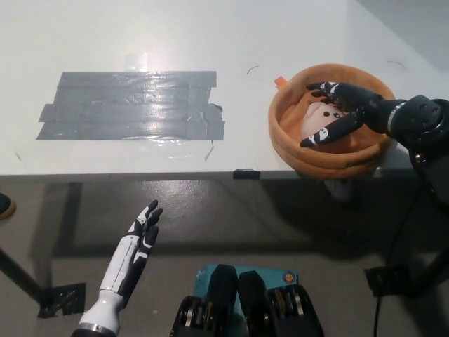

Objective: An emotional support dumpling is kept in a soft plate infront in the middle of the desk infront of the robot. The robot extends its right arm to pick up the dumpling and hands it to a person

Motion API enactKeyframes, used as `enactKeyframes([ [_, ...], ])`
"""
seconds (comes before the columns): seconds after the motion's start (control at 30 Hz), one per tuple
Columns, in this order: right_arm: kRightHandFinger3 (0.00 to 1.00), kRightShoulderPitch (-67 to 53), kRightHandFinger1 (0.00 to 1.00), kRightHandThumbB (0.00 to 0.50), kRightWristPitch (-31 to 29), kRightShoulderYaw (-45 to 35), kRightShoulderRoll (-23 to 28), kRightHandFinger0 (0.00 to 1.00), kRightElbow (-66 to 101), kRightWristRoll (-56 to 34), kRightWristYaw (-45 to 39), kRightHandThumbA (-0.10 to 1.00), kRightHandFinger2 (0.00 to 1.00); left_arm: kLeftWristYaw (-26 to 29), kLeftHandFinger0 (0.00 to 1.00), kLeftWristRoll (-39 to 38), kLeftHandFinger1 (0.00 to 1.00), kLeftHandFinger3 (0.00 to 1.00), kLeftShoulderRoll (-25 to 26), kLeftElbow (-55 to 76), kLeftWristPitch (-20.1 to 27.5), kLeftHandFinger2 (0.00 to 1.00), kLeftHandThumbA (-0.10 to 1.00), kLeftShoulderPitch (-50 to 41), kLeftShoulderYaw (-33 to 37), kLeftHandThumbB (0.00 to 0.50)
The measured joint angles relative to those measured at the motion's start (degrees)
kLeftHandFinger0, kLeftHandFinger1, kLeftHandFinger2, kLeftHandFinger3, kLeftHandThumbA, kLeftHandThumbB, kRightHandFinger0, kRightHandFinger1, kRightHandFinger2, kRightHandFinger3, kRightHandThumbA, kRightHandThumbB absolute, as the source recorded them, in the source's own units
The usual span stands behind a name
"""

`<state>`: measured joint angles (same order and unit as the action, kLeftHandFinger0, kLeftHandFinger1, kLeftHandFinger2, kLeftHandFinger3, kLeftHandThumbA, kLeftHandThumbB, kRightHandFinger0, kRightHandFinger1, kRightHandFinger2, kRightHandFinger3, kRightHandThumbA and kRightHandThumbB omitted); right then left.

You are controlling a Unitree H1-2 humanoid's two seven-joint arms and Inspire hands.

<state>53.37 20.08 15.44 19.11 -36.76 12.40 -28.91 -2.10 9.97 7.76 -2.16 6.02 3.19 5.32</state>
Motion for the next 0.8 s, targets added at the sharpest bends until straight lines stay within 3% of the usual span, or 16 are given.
enactKeyframes([
  [0.43,1.0,0.0,1.0,0.271,-1.1,-0.6,0.0,1.0,-2.2,0.1,0.9,1.0,1.0,0.0,1.0,-0.2,1.0,1.0,0.0,0.0,0.0,1.0,1.0,0.1,-0.2,0.056],
  [0.53,1.0,0.1,1.0,0.324,-1.7,-0.6,0.0,1.0,-3.7,0.1,1.1,1.0,1.0,0.0,1.0,-0.2,1.0,1.0,0.0,0.0,0.0,1.0,1.0,0.1,-0.2,0.047],
  [0.8,1.0,0.1,1.0,0.355,-2.7,-0.6,-0.1,1.0,-6.0,0.2,1.7,1.0,1.0,0.0,1.0,-0.2,1.0,1.0,0.0,0.0,0.0,1.0,1.0,0.1,-0.3,0.044],
])
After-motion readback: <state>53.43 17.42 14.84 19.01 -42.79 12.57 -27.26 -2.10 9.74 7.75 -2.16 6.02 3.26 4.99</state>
